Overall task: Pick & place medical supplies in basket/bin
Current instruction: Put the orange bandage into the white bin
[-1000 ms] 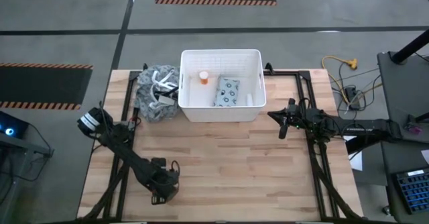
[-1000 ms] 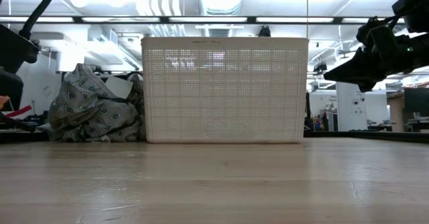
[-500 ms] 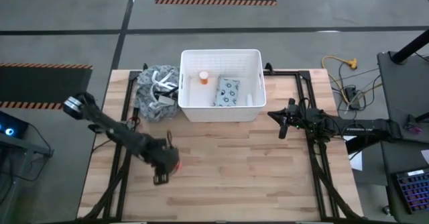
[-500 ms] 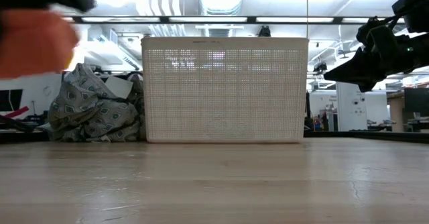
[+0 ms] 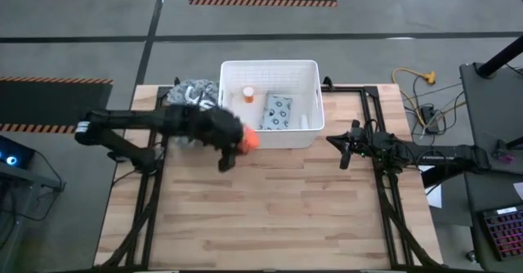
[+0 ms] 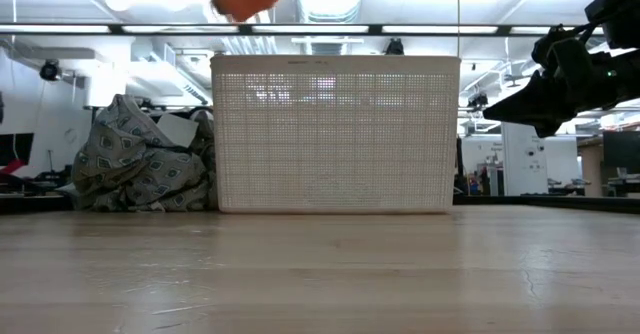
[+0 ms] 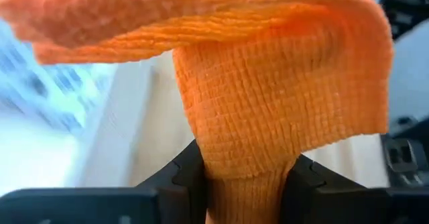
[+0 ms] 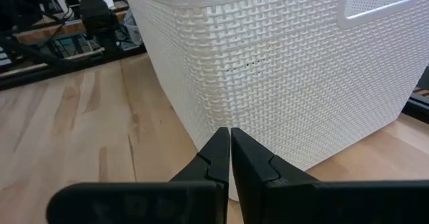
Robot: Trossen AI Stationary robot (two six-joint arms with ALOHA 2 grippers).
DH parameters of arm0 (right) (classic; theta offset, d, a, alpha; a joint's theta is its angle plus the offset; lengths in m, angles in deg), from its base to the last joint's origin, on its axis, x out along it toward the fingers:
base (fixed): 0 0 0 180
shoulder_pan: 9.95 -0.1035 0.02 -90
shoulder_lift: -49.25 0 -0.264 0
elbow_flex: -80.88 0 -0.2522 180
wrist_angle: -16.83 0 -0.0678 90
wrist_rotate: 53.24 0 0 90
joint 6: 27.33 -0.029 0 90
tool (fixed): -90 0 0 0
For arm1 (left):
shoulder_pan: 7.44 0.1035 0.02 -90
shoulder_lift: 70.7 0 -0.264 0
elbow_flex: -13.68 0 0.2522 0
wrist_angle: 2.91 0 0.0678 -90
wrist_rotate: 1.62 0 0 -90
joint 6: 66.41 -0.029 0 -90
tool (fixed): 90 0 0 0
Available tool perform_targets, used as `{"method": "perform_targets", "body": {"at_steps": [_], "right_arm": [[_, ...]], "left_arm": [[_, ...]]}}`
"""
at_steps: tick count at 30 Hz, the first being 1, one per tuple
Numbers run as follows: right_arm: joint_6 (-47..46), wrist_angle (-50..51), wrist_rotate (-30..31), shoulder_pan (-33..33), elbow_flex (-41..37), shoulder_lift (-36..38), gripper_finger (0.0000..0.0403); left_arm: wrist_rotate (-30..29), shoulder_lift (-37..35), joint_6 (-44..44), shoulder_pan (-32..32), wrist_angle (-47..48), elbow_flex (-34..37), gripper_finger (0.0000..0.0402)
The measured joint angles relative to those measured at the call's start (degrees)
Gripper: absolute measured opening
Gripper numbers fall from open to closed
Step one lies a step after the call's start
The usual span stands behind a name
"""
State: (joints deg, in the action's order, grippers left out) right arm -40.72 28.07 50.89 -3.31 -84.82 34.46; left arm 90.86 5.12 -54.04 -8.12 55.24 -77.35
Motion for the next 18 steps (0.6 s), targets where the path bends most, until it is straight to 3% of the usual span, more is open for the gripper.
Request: {"method": "perform_targets", "body": {"at_steps": [9, 18], "right_arm": [[-0.15, 0.00, 0.00, 0.00, -0.01, 0.03, 0.0008], [-0.15, 0.00, 0.00, 0.01, -0.01, 0.03, 0.0008]], "left_arm": [[-1.52, 9.86, -15.31, 11.61, 0.33, -15.81, 0.0102], [-1.49, 19.04, -18.82, 16.69, 0.92, -19.93, 0.0110]]}}
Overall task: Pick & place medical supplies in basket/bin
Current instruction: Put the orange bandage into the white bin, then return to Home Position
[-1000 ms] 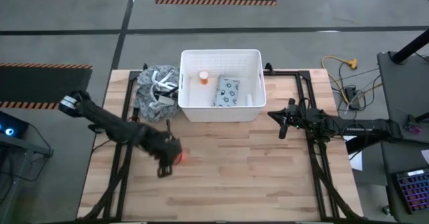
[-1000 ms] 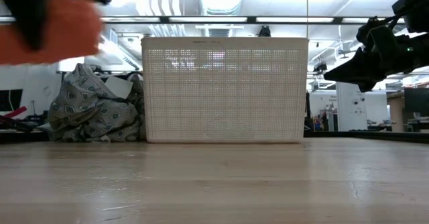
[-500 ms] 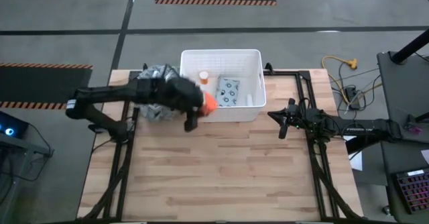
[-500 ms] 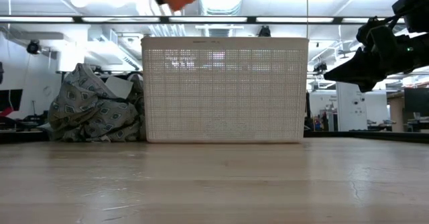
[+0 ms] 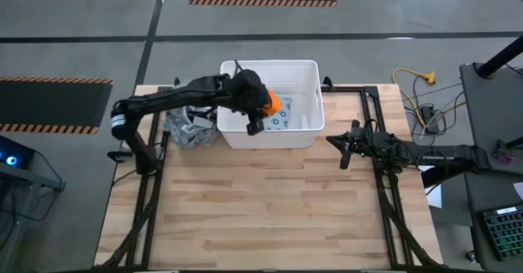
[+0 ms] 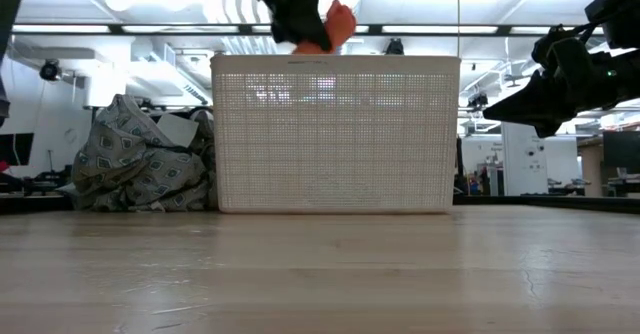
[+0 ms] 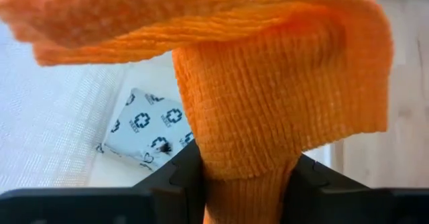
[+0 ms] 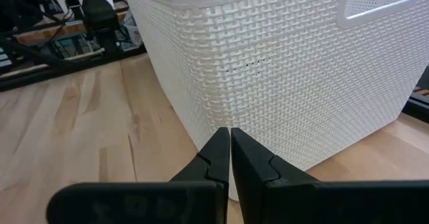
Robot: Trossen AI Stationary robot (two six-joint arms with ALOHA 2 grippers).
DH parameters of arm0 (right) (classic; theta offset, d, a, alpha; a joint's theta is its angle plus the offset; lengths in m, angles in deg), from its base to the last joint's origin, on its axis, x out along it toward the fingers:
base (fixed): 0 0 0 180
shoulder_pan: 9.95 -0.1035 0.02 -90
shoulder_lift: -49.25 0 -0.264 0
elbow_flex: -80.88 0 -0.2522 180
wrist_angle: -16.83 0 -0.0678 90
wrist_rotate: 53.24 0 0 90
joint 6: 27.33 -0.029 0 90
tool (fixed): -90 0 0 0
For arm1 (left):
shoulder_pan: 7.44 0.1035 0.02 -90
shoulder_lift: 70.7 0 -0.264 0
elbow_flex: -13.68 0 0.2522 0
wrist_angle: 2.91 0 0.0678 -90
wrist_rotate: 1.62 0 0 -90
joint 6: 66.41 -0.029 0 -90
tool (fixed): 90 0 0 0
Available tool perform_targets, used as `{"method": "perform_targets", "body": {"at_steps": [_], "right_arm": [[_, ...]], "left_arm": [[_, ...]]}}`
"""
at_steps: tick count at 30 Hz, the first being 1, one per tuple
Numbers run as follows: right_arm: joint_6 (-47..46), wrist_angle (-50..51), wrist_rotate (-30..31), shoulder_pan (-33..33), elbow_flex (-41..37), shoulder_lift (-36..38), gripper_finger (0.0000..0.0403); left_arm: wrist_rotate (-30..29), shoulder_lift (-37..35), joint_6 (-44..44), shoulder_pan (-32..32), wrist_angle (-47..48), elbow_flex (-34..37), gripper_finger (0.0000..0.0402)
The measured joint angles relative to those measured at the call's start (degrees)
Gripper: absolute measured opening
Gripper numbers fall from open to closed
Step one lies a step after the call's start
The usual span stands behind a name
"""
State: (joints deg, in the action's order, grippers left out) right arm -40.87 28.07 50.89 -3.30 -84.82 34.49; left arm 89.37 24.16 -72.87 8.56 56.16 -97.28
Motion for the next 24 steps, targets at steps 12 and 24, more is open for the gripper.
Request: {"method": "perform_targets", "body": {"at_steps": [12, 24], "right_arm": [[0.00, 0.00, 0.01, 0.00, 0.00, 0.00, 0.0008], [7.49, -17.47, -9.55, -0.02, 0.00, 0.44, 0.0008]], "left_arm": [[0.38, 1.38, -2.86, 2.30, -0.28, -4.00, 0.0269], [3.47, -3.95, -2.52, 2.41, -7.20, -5.23, 0.0233]]}}
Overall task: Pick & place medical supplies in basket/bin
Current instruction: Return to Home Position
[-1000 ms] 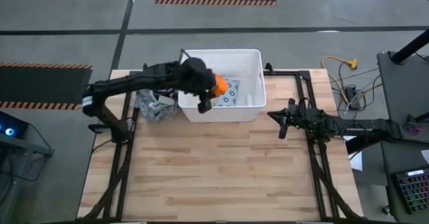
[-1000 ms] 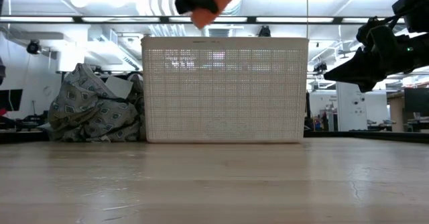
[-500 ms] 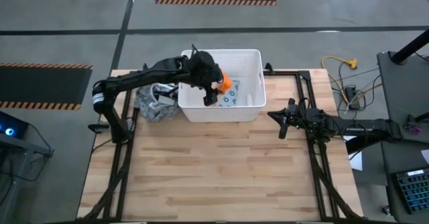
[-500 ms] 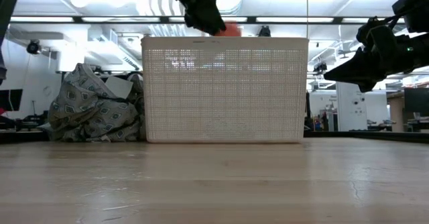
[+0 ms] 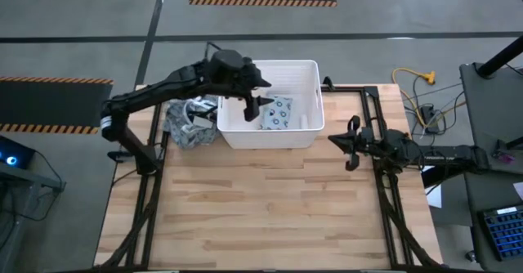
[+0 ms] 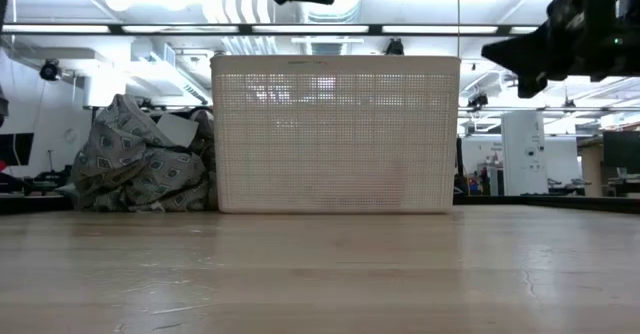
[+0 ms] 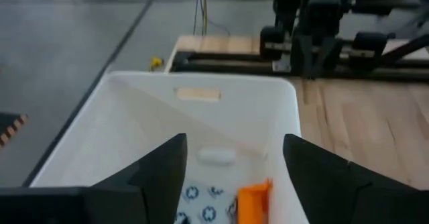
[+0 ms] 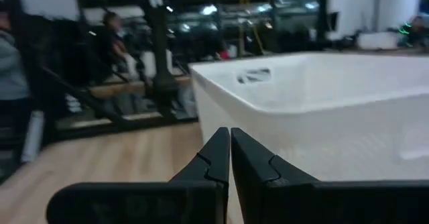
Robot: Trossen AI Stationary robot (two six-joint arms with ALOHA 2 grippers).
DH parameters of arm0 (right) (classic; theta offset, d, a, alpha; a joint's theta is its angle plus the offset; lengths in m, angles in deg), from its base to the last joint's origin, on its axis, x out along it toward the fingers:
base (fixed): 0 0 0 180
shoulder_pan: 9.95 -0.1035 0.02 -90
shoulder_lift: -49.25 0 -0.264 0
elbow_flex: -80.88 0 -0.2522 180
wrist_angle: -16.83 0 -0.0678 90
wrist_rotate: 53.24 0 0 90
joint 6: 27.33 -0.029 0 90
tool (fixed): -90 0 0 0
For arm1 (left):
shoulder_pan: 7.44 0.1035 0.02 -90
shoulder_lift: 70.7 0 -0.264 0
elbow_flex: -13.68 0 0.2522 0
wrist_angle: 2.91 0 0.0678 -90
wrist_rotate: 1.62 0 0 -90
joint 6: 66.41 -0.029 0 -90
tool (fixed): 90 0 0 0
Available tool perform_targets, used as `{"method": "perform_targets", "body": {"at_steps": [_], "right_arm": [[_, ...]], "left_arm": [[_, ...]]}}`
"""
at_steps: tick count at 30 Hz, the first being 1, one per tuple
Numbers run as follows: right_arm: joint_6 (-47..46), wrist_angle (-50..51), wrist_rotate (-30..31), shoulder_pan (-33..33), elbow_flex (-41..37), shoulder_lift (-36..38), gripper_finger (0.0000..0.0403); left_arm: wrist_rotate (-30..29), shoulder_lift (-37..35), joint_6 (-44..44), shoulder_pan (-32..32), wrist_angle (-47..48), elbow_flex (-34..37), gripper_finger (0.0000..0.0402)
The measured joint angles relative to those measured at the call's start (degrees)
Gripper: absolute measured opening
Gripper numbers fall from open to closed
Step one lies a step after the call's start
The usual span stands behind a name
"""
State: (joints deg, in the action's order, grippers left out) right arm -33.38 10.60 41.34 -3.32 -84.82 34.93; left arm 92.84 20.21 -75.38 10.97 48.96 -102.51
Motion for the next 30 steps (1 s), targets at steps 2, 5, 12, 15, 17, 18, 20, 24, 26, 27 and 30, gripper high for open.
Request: {"method": "perform_targets", "body": {"at_steps": [2, 5, 12, 15, 17, 18, 20, 24, 26, 27, 30], "right_arm": [[-0.34, 0.17, -1.88, 0.00, 0.00, 0.52, 0.0008], [-1.02, 2.85, -4.48, 0.00, 0.00, 0.88, 0.0008], [-1.65, 6.31, -5.08, -0.01, -0.02, 1.20, 0.0008], [-1.48, 6.25, -5.05, 0.00, -0.02, 1.20, 0.0008], [-1.48, 6.29, -5.02, 0.00, -0.02, 1.18, 0.0008], [-1.48, 6.25, -5.00, 0.00, -0.02, 1.20, 0.0008], [-1.48, 6.25, -4.96, 0.00, -0.02, 1.20, 0.0008], [-2.20, 6.26, -4.76, 0.00, -0.02, 1.20, 0.0008], [-3.19, 6.28, -4.57, 0.00, -0.02, 1.17, 0.0008], [-3.52, 6.28, -4.57, 0.00, -0.02, 1.17, 0.0008], [-4.01, 6.28, -4.54, 0.00, -0.02, 1.17, 0.0008]], "left_arm": [[0.05, -2.25, 0.00, 0.02, -2.92, 2.99, 0.0216], [0.12, -6.62, 0.33, 0.02, -8.20, 9.45, 0.0192], [2.98, -22.17, 6.35, -0.02, -32.78, 32.43, 0.0152], [2.94, -28.81, 8.01, 0.00, -41.79, 42.10, 0.0142], [2.96, -32.86, 9.16, 0.00, -46.17, 47.85, 0.0136], [2.96, -34.83, 9.71, 0.00, -47.71, 50.39, 0.0134], [2.96, -38.40, 10.37, -0.13, -49.28, 55.25, 0.0131], [3.02, -44.62, 13.25, -0.86, -49.88, 63.38, 0.0129], [3.16, -47.53, 15.10, -1.62, -49.94, 66.69, 0.0129], [3.12, -48.87, 16.15, -2.23, -50.04, 68.15, 0.0129], [3.09, -52.30, 18.04, -4.72, -50.02, 71.59, 0.0128]]}}
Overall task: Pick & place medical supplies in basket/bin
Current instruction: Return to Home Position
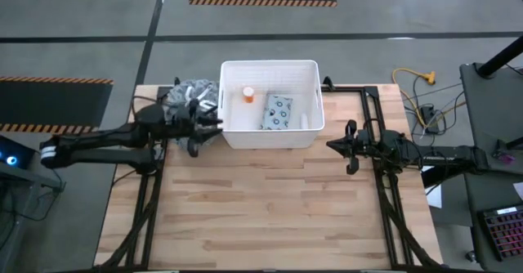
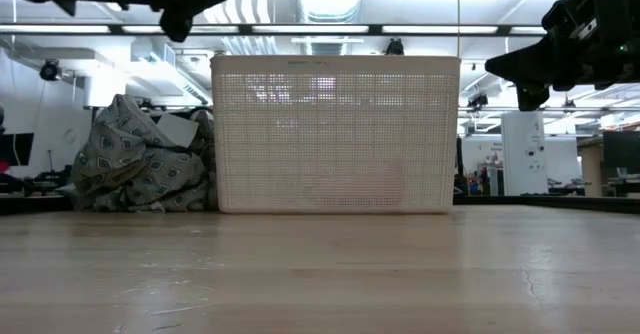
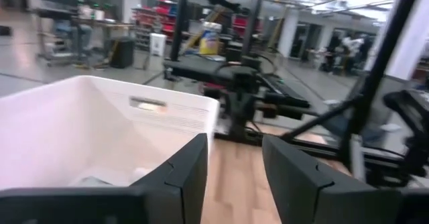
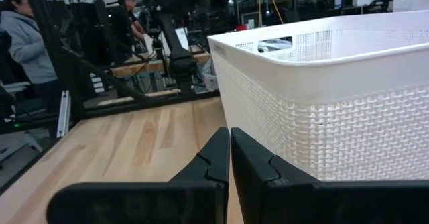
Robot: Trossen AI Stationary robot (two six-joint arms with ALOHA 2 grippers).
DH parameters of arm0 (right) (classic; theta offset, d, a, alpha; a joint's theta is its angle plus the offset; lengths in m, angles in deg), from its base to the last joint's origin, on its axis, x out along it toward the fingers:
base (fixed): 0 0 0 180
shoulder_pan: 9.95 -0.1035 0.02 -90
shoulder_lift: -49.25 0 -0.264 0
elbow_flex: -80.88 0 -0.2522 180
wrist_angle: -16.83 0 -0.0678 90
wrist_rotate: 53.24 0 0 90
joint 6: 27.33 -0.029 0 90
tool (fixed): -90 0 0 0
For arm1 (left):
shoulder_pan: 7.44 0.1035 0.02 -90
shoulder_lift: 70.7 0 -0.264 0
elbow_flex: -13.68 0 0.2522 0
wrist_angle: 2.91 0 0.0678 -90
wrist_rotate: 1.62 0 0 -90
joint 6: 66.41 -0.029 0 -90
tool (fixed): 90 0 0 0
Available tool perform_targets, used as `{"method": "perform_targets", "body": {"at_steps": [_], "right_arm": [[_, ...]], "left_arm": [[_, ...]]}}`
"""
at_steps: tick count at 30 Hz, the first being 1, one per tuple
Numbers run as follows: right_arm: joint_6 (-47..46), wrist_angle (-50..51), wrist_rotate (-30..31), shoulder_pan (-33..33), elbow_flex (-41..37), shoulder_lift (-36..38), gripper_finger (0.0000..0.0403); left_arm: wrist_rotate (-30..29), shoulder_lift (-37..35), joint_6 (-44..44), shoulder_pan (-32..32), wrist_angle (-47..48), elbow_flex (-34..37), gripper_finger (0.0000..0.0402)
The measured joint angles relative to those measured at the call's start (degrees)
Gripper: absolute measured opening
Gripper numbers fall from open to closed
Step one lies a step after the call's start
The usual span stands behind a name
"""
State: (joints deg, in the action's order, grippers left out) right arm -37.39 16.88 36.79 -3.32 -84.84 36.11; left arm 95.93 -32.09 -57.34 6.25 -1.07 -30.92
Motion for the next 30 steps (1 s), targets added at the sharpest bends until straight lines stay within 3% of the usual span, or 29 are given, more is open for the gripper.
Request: {"method": "perform_targets", "body": {"at_steps": [5, 13, 16, 24, 30], "right_arm": [[-0.09, -0.01, 0.09, 0.00, 0.00, -0.04, 0.0008], [-0.45, -0.03, 0.09, 0.00, 0.00, -0.04, 0.0008], [0.17, -0.02, 0.09, -0.01, 0.00, -0.04, 0.0008], [1.04, -0.03, 0.07, 0.00, 0.02, -0.04, 0.0008], [1.06, -0.03, 0.07, -0.01, 0.02, -0.04, 0.0008]], "left_arm": [[-0.61, -4.95, -0.23, -3.39, -0.22, 4.36, 0.0100], [-1.13, -13.87, -0.14, -3.70, -2.42, 14.38, 0.0023], [2.50, -16.67, 0.77, -3.94, -3.81, 17.39, 0.0005], [4.05, -21.31, 0.50, -4.00, -4.10, 24.35, 0.0000], [-3.51, -23.79, 1.13, -4.04, -3.67, 28.47, 0.0000]]}}
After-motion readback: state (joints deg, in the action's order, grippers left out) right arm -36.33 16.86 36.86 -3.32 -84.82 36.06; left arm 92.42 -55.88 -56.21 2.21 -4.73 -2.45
